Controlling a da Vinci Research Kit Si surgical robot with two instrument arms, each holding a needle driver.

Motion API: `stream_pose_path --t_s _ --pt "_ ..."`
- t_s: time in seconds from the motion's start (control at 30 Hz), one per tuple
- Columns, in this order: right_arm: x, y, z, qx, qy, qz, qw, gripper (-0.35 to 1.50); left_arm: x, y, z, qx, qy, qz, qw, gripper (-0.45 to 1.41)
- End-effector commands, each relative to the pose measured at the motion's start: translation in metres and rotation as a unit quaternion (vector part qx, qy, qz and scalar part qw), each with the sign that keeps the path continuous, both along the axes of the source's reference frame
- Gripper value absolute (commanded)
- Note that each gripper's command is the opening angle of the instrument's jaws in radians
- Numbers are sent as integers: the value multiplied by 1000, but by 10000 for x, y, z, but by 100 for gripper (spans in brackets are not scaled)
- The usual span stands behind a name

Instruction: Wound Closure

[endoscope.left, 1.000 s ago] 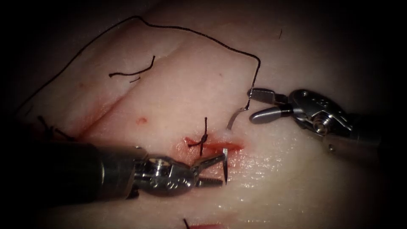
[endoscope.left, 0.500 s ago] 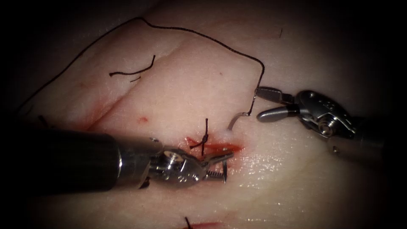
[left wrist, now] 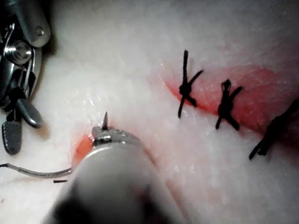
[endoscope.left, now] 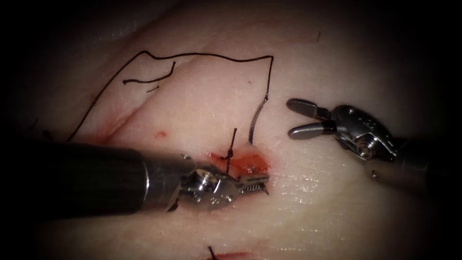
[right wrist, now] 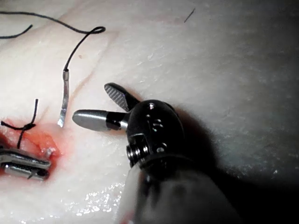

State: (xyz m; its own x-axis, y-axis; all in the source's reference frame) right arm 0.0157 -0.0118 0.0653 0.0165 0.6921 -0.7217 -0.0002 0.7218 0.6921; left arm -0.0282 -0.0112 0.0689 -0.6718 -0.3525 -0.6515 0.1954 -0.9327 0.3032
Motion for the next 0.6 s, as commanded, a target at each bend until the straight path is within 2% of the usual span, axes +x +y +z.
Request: stream_pose_path --t_s 0.03,0.1,0.2,0.23,0.33,0.37,0.4,0.43,0.47,0.5,0.6 --pt "7 2 3 0 1 0 1000 95 -5 -1 4 3 -4 -2 1000 -45" --pt "5 -1 4 -1 2 -2 1000 86 -7 -8 -3 44 -37 -17 998 -45" --pt "5 -4 4 -3 2 -3 1000 86 -10 -16 -10 80 -62 -26 995 -45" --pt "5 -9 4 -4 2 -4 1000 86 -14 -25 -19 118 -89 -29 989 -45" --pt "8 -15 5 -7 3 -6 1000 85 -21 -34 -35 172 -130 -44 976 -45" --pt "9 -17 5 -8 3 -6 1000 79 -24 -36 -41 191 -143 -51 970 -45" --pt "9 -19 5 -8 7 -10 1000 64 -25 -37 -46 210 -157 -58 963 -45" --pt "9 -19 5 -8 7 -10 1000 64 -25 -37 -46 210 -157 -58 963 -45" --pt "9 -20 5 -9 11 -15 1000 44 -28 -39 -54 234 -173 -64 955 -45" --pt "10 -21 6 -9 15 -19 1000 36 -30 -41 -66 273 -193 -72 940 -45" --pt "10 -21 6 -10 16 -20 1000 17 -32 -42 -86 336 -225 -84 911 -45"
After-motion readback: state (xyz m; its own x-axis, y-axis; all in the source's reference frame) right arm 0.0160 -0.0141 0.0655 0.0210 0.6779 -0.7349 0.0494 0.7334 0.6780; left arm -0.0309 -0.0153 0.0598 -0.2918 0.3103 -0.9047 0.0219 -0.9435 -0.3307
